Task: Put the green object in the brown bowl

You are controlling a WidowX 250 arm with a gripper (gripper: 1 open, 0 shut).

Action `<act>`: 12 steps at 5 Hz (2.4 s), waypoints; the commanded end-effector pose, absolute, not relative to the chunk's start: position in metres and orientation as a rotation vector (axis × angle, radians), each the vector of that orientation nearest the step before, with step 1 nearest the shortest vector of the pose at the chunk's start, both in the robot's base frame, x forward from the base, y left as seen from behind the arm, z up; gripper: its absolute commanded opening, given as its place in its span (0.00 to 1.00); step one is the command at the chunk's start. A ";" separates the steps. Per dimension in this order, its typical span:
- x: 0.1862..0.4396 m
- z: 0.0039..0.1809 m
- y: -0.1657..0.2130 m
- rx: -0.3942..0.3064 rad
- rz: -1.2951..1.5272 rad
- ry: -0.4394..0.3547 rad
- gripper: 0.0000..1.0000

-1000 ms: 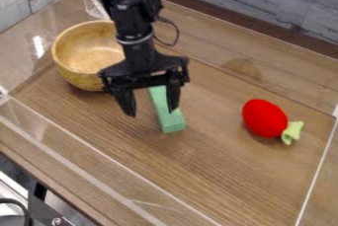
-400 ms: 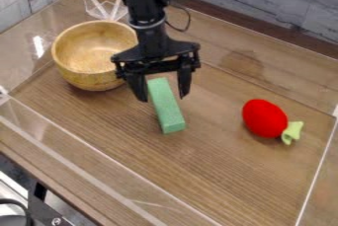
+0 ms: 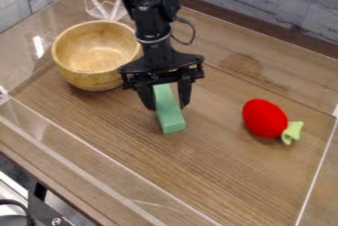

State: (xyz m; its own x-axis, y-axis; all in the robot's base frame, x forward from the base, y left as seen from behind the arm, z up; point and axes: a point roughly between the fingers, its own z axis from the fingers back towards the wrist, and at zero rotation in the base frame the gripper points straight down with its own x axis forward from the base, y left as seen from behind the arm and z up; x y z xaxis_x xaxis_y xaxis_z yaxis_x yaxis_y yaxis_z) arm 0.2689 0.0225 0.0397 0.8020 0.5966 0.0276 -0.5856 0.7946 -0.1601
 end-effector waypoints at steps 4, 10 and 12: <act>0.287 0.116 0.080 -0.192 0.565 -0.175 0.00; 0.281 0.106 0.081 -0.172 0.506 -0.172 0.00; 0.269 0.107 0.088 -0.163 0.479 -0.174 0.00</act>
State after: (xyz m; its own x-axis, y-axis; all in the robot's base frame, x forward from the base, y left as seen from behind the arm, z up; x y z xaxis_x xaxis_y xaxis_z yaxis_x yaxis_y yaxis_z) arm 0.2672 0.0847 0.0953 0.8758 0.4759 0.0808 -0.4542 0.8691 -0.1959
